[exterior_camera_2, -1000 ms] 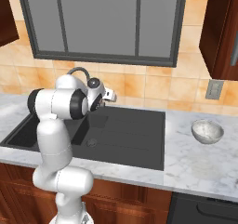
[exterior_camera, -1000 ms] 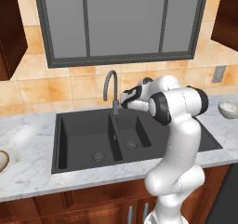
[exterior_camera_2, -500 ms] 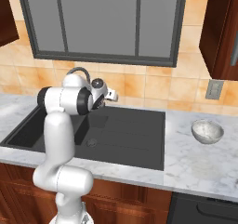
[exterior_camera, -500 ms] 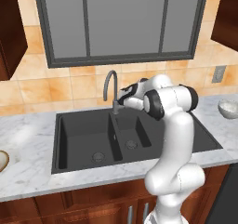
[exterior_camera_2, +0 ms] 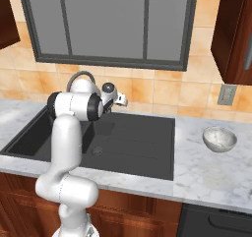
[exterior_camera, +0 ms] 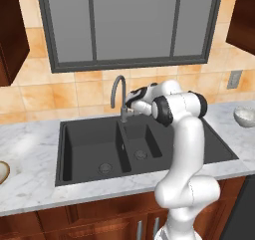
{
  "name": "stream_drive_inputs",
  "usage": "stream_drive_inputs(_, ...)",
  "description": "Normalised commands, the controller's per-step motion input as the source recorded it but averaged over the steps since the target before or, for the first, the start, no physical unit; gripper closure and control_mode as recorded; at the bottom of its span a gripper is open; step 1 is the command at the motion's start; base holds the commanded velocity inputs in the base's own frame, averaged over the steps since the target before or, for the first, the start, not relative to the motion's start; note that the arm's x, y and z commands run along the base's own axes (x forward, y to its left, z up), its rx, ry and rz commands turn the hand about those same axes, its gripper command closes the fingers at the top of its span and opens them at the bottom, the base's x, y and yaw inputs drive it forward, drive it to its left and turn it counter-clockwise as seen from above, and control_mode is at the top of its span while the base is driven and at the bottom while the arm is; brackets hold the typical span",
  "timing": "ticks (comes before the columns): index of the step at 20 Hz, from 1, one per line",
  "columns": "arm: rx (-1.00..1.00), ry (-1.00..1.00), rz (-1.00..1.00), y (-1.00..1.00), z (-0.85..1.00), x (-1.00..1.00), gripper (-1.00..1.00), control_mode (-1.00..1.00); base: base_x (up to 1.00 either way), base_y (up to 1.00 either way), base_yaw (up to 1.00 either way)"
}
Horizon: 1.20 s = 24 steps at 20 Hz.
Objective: Rinse each bowl for a few seconds and place them down in the sink or on the counter.
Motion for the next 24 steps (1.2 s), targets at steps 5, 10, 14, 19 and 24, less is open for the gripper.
stream_drive_inputs(5, 0.02, 0.0, 0.02, 0.0, -0.29, 0.37, -1.0, -1.0, 0.0, 0.0, 0.0)
stream_drive_inputs(10, 0.02, 0.0, 0.02, 0.0, -0.32, 0.37, -1.0, -1.0, 0.0, 0.0, 0.0)
stream_drive_inputs(14, 0.01, 0.0, 0.02, 0.0, -0.44, 0.32, -1.0, -1.0, 0.0, 0.0, 0.0)
stream_drive_inputs(19, 0.0, 0.0, 0.02, 0.0, -0.5, 0.28, -1.0, -1.0, 0.0, 0.0, 0.0)
stream_drive_inputs(24, 0.0, 0.0, 0.01, 0.0, -0.48, 0.28, -1.0, -1.0, 0.0, 0.0, 0.0)
